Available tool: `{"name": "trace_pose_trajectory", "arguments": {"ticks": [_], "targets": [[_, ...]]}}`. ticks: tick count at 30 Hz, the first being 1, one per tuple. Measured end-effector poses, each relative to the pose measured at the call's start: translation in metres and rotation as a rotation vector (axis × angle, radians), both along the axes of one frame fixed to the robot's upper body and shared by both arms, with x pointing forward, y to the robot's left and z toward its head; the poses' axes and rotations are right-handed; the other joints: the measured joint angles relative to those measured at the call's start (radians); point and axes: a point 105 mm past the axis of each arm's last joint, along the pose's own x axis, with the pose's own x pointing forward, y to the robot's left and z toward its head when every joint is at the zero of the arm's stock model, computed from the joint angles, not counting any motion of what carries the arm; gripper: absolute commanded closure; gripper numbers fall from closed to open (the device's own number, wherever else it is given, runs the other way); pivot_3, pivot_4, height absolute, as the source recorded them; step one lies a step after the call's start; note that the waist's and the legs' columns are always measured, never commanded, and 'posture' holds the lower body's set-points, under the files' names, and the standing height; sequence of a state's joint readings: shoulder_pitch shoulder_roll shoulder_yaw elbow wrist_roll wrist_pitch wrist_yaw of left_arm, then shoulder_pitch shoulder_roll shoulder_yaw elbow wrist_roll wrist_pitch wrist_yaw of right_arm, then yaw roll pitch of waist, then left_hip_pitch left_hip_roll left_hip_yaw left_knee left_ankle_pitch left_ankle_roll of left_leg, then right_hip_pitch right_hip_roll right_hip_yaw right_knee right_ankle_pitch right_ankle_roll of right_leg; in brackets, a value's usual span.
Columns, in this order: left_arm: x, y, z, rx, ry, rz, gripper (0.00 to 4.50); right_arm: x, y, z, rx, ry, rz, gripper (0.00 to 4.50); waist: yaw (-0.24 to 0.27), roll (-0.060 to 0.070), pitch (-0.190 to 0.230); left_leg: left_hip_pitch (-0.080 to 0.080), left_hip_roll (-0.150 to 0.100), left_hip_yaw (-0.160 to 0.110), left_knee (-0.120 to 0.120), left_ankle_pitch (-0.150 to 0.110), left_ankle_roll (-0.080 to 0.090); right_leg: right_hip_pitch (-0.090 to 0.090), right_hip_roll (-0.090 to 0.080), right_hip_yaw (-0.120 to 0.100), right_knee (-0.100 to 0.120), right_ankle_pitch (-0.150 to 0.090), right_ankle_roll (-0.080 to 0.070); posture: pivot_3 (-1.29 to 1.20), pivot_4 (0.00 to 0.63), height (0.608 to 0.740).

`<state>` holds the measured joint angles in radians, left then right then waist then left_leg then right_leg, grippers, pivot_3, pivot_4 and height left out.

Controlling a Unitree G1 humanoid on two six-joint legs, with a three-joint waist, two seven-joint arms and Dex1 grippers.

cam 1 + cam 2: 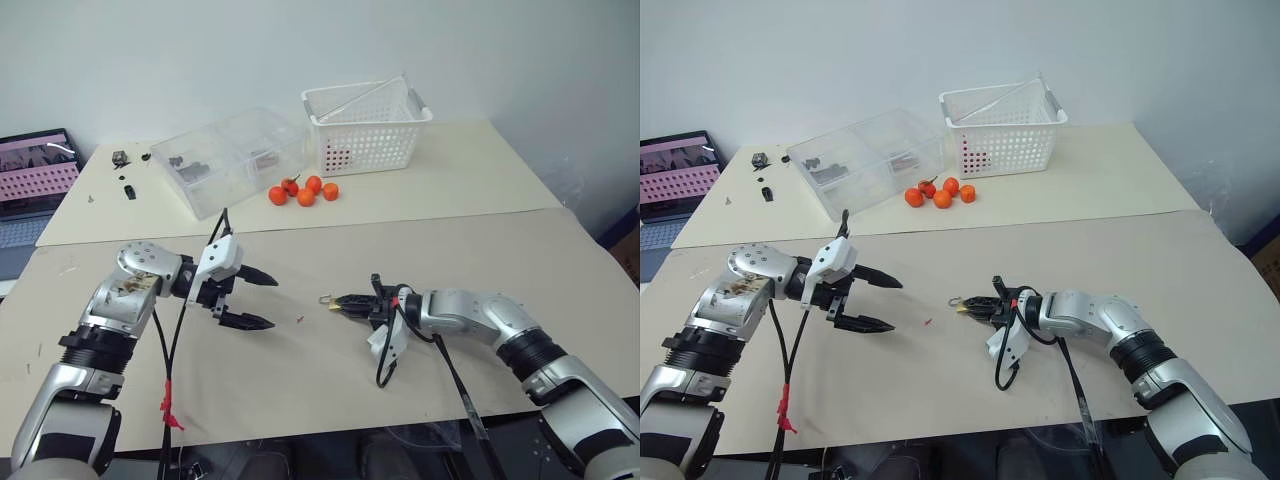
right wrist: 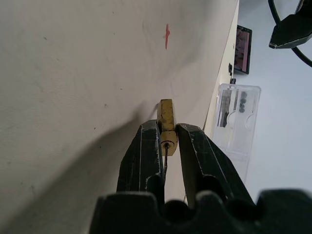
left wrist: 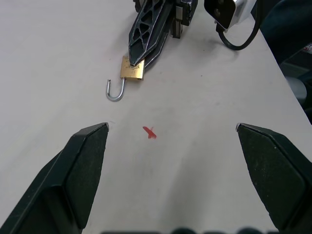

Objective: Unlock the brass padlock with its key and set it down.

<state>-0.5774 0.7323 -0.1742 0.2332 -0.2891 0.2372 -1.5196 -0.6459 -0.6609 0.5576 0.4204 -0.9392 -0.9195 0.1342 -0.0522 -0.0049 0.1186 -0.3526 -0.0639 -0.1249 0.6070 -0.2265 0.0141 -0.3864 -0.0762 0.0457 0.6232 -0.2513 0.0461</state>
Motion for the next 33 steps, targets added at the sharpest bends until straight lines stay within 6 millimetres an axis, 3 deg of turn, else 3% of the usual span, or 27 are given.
{"name": "trace_pose_trajectory", "arguments": {"ticks": [1,3,6,13,26,30,33], "targets": [[0.0,0.0,0.0,-0.001,0.0,0.0,0.03,0.0,0.0,0.0,-0.003,0.004,-0.001,4.38,0.0,0.0,0.0,0.0,0.0,0.0,0.0,0.0,0.0,0.0,0.0,0.0,0.0,0.0,0.0,0.0,0.15,0.74],[0.0,-0.001,0.0,-0.003,0.0,0.0,0.0,0.0,-0.001,-0.001,-0.007,0.017,-0.005,3.37,0.0,0.0,0.0,0.0,0.0,0.0,0.0,0.0,0.0,0.0,0.0,0.0,0.0,0.0,0.0,0.0,0.15,0.74],[0.0,-0.002,0.0,-0.006,0.0,-0.001,0.0,0.0,-0.003,-0.004,-0.024,0.049,-0.015,2.59,0.0,0.0,0.0,0.0,0.0,0.0,0.0,0.0,0.0,0.0,0.0,0.0,0.0,0.0,0.0,0.0,0.15,0.74],[0.001,-0.006,-0.001,-0.021,0.0,-0.01,0.0,0.001,-0.014,0.01,-0.032,0.032,-0.029,0.06,0.005,0.0,0.0,0.0,0.0,0.0,0.001,0.0,0.0,0.001,0.0,0.0,0.0,0.0,0.0,0.0,0.15,0.74],[0.008,-0.016,0.001,-0.044,0.001,-0.031,0.0,-0.011,-0.076,0.016,-0.118,0.063,-0.132,0.06,0.008,0.0,0.0,0.0,0.0,0.007,0.001,0.0,0.001,0.001,-0.001,0.0,-0.001,0.0,0.0,0.0,0.15,0.74],[0.008,-0.016,0.001,-0.048,0.009,-0.03,0.0,-0.008,-0.1,0.021,-0.016,0.275,-0.328,0.06,0.007,-0.001,0.0,0.0,0.005,0.012,0.002,-0.003,0.005,0.005,0.0,0.0,-0.004,0.001,-0.001,0.0,0.15,0.74],[0.009,-0.015,0.003,-0.058,0.008,-0.022,0.0,-0.004,-0.1,0.037,0.145,0.476,-0.44,0.06,0.002,-0.001,0.0,0.0,0.008,0.012,0.003,-0.006,0.01,0.01,0.001,0.001,-0.009,0.003,-0.005,0.0,0.15,0.74]]}}
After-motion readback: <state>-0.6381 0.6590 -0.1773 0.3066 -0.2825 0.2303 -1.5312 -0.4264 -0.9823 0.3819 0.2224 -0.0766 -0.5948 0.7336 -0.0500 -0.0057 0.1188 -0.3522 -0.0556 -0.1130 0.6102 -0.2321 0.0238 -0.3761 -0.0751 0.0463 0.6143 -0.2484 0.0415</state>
